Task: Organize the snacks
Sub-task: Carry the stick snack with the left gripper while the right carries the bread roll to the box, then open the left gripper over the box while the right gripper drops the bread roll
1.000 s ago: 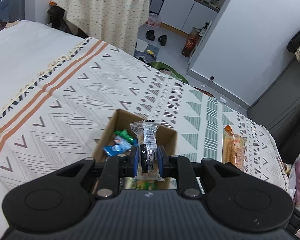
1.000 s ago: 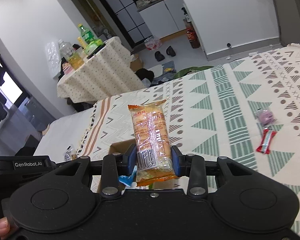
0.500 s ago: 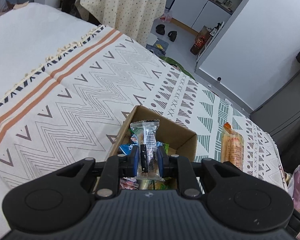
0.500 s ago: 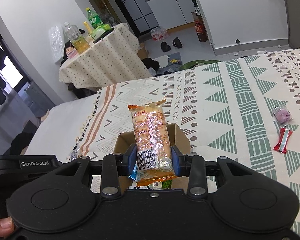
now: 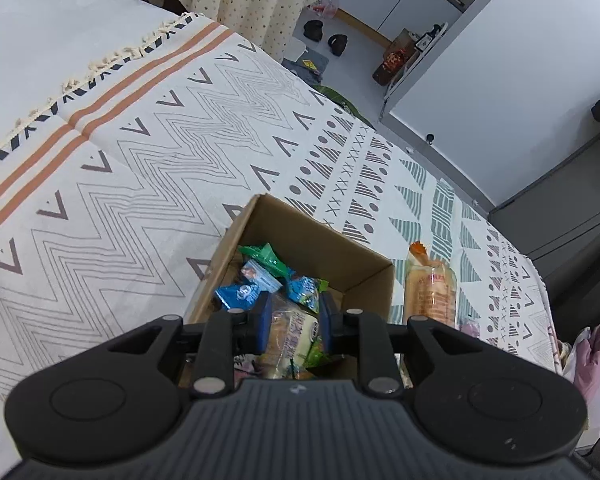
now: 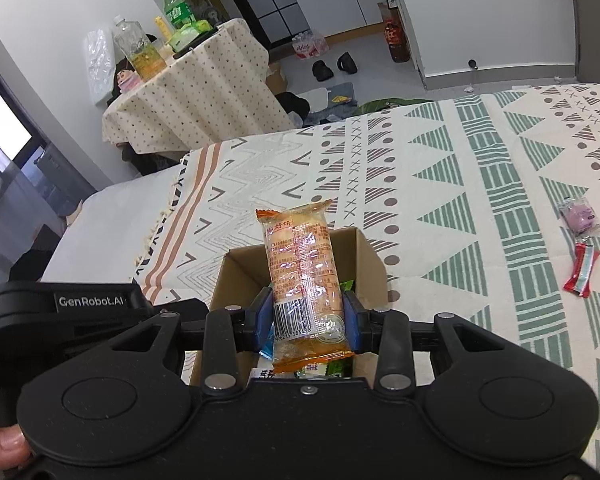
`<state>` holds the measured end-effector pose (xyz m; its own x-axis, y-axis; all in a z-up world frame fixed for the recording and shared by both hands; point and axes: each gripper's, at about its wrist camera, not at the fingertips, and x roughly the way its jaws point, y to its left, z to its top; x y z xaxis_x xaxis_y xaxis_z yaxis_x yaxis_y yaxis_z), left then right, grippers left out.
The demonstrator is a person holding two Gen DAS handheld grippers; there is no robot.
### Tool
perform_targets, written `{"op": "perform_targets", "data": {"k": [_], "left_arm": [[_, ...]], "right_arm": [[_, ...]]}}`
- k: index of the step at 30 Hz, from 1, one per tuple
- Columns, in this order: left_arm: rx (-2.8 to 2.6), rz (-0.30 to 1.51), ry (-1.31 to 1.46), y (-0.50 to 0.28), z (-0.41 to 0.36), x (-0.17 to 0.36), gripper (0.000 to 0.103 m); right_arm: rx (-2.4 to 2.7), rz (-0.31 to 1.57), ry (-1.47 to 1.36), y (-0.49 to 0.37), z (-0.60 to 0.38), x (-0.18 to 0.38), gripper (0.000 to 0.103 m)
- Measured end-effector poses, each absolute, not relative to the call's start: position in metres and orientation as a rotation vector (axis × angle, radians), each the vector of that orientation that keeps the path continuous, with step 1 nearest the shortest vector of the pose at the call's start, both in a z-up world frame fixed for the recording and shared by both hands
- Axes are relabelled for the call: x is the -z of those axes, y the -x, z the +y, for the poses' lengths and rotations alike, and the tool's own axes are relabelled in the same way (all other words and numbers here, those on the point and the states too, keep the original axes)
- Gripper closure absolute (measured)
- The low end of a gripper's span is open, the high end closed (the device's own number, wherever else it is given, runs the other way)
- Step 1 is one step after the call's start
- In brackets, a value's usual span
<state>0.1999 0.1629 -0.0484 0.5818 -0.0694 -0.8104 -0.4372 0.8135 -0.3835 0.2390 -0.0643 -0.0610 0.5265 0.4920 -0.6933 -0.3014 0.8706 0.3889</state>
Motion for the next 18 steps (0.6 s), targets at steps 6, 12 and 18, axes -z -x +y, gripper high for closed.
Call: {"op": "perform_targets", "data": {"k": [6, 12, 18], "left_arm": [[-0.259, 0.949, 0.587, -0.199, 0.173, 0.047, 0.077], [-0.276, 0.955, 0.586, -0.195, 0.175, 0.046, 0.066], [-0.276, 0.955, 0.575, -0.190, 0.173, 0.044, 0.059]], "right_arm": [[-0.483, 0.904, -0.229, -0.240, -0.057, 0.060, 0.067], [-0.491, 0.896, -0.219, -0.238, -0.056, 0.058, 0.067], [-0.533, 0.889, -0.240, -0.234, -0.058, 0.053, 0.056]]}}
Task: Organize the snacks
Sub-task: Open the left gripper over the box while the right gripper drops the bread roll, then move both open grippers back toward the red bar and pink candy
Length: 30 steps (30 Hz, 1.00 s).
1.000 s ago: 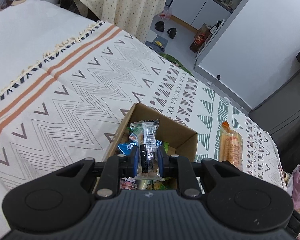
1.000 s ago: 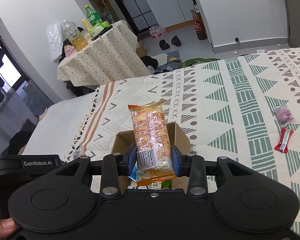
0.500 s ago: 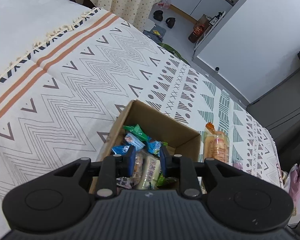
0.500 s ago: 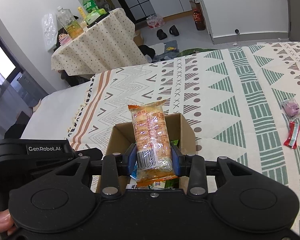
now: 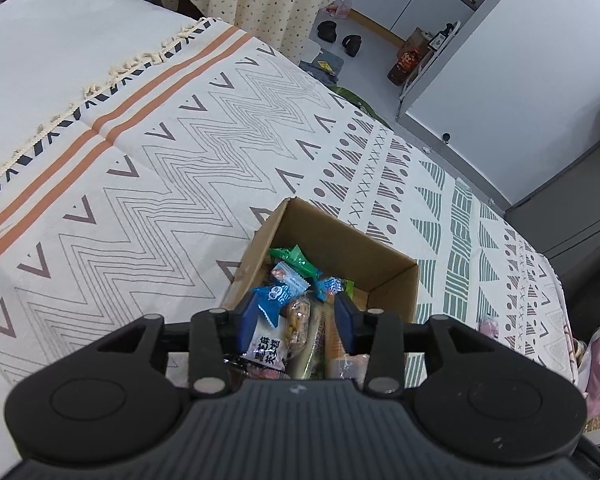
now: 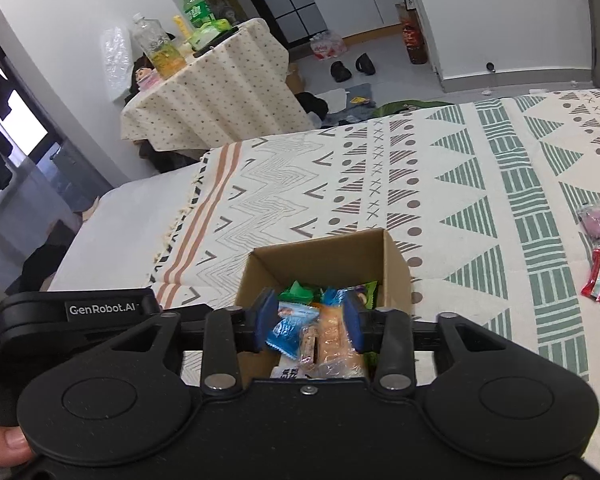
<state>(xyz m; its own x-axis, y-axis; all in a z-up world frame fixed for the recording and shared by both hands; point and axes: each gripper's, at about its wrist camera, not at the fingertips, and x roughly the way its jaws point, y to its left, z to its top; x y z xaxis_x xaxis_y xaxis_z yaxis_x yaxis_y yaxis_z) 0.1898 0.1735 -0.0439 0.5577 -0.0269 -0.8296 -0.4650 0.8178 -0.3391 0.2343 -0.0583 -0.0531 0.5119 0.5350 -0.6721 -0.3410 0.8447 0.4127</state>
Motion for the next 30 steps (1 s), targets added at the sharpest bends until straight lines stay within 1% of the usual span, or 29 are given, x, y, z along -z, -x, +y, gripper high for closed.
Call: {"op": "perform_targets", "data": {"k": [1, 3, 5, 6, 7, 8, 10, 11, 15, 20, 22, 25, 30], "left_arm": [[-0.279, 0.954, 0.574, -0.189, 0.174, 0.043, 0.055], [-0.289, 0.953, 0.571, -0.186, 0.173, 0.041, 0.048], [-0.298, 0.956, 0.573, -0.185, 0.172, 0.040, 0.036], [-0.302, 0.955, 0.572, -0.184, 0.171, 0.039, 0.034], [-0.306, 0.954, 0.569, -0.183, 0.170, 0.038, 0.031], [-0.311, 0.954, 0.562, -0.183, 0.169, 0.038, 0.029], [-0.322, 0.966, 0.543, -0.183, 0.164, 0.037, 0.026], [-0.327, 0.973, 0.535, -0.183, 0.162, 0.037, 0.024], [-0.325, 0.975, 0.514, -0.179, 0.154, 0.033, 0.020], [-0.302, 0.967, 0.473, -0.175, 0.139, 0.028, 0.009], [-0.289, 0.962, 0.459, -0.174, 0.131, 0.025, 0.007], [-0.272, 0.948, 0.433, -0.175, 0.119, 0.021, 0.000], [-0.254, 0.936, 0.406, -0.175, 0.098, 0.014, 0.000]], "right_arm": [[-0.525, 0.883, -0.240, -0.233, -0.060, 0.052, 0.046], [-0.504, 0.872, -0.238, -0.230, -0.066, 0.051, 0.038], [-0.490, 0.874, -0.239, -0.228, -0.072, 0.050, 0.035], [-0.483, 0.878, -0.241, -0.228, -0.076, 0.051, 0.031], [-0.473, 0.879, -0.240, -0.227, -0.079, 0.050, 0.024], [-0.463, 0.876, -0.235, -0.226, -0.082, 0.050, 0.020], [-0.445, 0.866, -0.218, -0.224, -0.088, 0.047, 0.004], [-0.438, 0.864, -0.211, -0.223, -0.090, 0.046, 0.001], [-0.403, 0.884, -0.180, -0.222, -0.101, 0.045, 0.000], [-0.375, 0.874, -0.125, -0.213, -0.111, 0.041, 0.000], [-0.363, 0.863, -0.113, -0.210, -0.116, 0.039, 0.000], [-0.344, 0.846, -0.083, -0.206, -0.125, 0.035, 0.000], [-0.320, 0.850, -0.056, -0.202, -0.141, 0.035, 0.000]]}}
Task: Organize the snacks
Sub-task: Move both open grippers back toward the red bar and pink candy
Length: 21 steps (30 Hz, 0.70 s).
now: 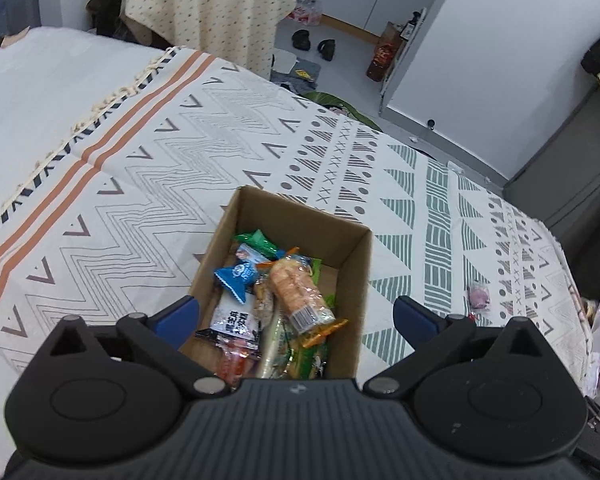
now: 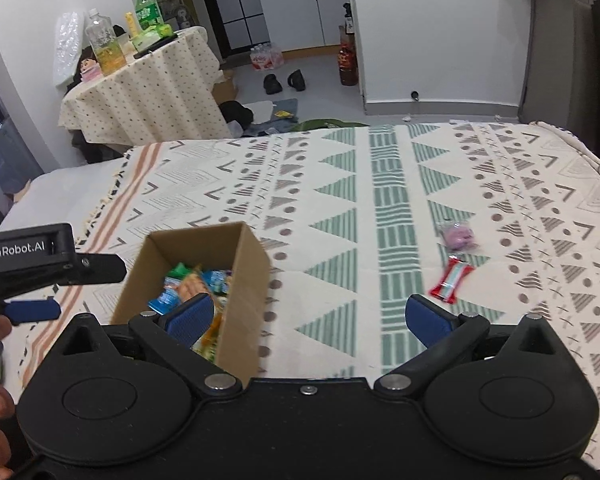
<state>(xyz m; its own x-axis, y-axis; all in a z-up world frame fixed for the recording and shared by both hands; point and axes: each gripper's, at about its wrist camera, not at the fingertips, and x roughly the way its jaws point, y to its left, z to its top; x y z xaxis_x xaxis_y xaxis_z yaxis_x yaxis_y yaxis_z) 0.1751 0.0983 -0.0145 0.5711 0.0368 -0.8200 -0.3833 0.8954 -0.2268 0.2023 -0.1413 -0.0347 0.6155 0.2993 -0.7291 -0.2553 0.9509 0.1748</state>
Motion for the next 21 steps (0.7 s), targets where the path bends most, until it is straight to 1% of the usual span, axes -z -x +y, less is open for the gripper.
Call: {"op": "perform_targets", "data": {"k": [13, 21], "left_arm": [[-0.173, 0.932, 0.404, -0.180, 0.050, 0.010, 0.000], [-0.126, 0.936, 0.357, -0.188, 0.015, 0.011, 0.000]], "right_arm": [[-0.307, 0.814, -0.158, -0.193, -0.210, 0.032, 0.000], [-0.285, 0.796, -0.210, -0.192, -0.248, 0.035, 0.000]]}}
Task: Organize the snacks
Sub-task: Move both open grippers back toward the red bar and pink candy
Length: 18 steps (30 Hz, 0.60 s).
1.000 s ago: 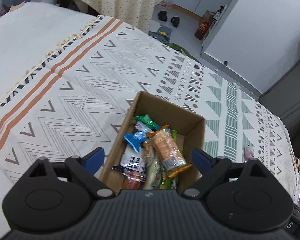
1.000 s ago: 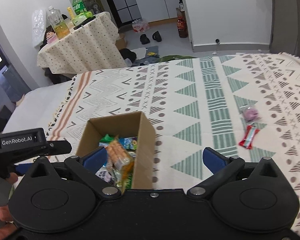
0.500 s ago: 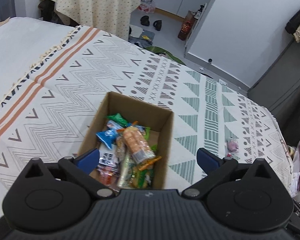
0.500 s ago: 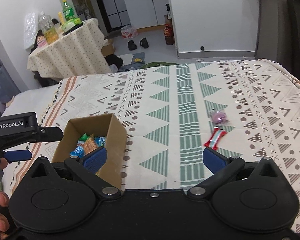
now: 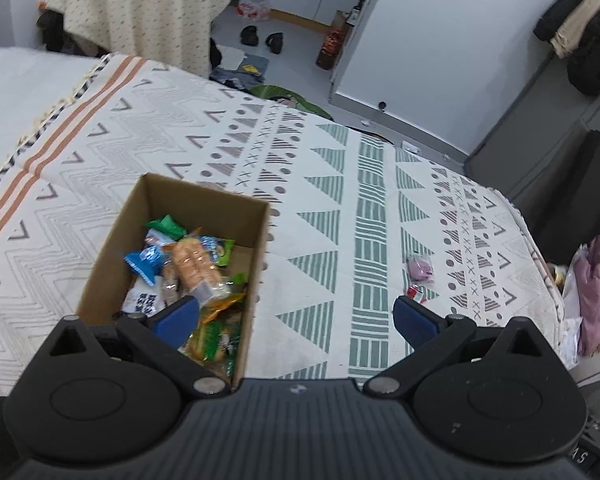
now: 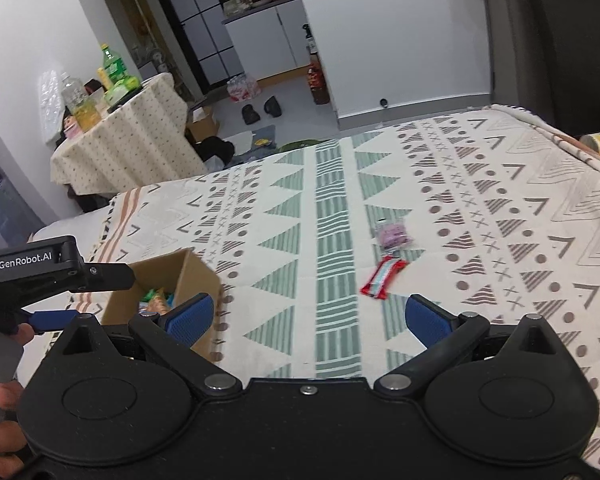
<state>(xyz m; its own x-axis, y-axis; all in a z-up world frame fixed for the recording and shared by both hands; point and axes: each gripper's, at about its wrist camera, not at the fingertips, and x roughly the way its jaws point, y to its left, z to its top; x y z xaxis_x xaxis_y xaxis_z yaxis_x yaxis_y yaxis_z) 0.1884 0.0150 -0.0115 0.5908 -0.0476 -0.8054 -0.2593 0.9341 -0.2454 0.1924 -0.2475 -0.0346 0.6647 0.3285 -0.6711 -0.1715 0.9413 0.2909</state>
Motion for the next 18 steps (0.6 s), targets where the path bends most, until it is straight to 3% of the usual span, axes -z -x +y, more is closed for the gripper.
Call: {"op": "perform_targets", "data": {"k": [9, 18], "left_arm": [[-0.064, 0.958, 0.310, -0.205, -0.024, 0.017, 0.000], [0.002, 0.970, 0.317, -0.226, -0.053, 0.036, 0.002]], "right_arm": [[-0.263, 0.783, -0.258, -0.199, -0.284, 0.041, 0.001], [-0.239, 0.800, -0.323, -0.217, -0.317, 0.057, 0.009]]}}
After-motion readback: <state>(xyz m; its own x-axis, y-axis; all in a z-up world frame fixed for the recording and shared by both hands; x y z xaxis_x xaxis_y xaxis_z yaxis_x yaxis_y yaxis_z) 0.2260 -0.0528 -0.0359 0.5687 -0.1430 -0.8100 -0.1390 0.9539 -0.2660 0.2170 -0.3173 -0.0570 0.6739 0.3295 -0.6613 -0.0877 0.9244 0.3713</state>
